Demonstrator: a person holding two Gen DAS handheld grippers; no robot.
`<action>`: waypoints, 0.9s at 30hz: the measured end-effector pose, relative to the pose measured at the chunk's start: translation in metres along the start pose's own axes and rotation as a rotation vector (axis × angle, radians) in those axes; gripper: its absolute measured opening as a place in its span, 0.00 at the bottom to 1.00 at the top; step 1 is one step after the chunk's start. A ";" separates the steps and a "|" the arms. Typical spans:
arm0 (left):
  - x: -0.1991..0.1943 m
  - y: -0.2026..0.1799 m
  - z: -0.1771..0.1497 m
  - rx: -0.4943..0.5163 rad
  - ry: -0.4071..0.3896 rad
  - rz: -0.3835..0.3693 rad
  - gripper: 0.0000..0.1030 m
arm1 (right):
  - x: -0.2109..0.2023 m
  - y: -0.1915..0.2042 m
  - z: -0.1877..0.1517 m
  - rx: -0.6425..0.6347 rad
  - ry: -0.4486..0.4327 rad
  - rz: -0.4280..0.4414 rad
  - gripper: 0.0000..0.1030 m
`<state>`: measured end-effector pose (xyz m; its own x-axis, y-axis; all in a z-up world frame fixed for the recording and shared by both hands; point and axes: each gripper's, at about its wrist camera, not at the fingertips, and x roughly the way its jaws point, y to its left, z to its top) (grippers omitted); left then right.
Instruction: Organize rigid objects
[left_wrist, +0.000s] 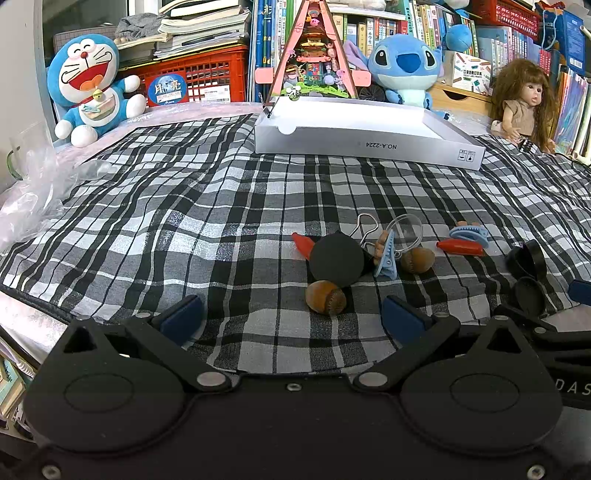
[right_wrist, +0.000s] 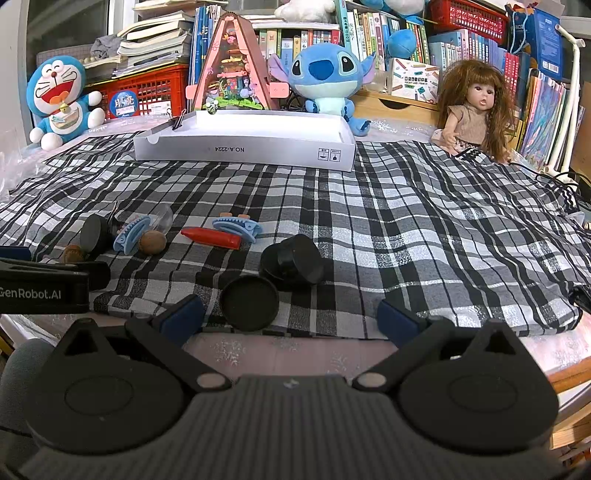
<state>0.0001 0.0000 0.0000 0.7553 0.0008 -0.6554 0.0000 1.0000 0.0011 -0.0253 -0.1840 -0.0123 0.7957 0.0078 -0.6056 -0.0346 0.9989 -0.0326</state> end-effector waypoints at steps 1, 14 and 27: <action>0.000 0.000 0.000 0.000 0.000 0.000 1.00 | 0.000 0.000 0.000 0.000 0.000 0.000 1.00; 0.000 0.000 0.000 0.001 0.001 -0.002 1.00 | 0.000 0.004 -0.002 0.000 0.000 0.003 1.00; 0.000 0.005 -0.001 0.005 -0.004 -0.011 1.00 | -0.001 -0.003 -0.002 0.004 -0.009 0.016 1.00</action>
<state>-0.0006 0.0054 -0.0012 0.7575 -0.0100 -0.6527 0.0114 0.9999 -0.0021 -0.0271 -0.1867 -0.0130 0.8008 0.0238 -0.5984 -0.0444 0.9988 -0.0197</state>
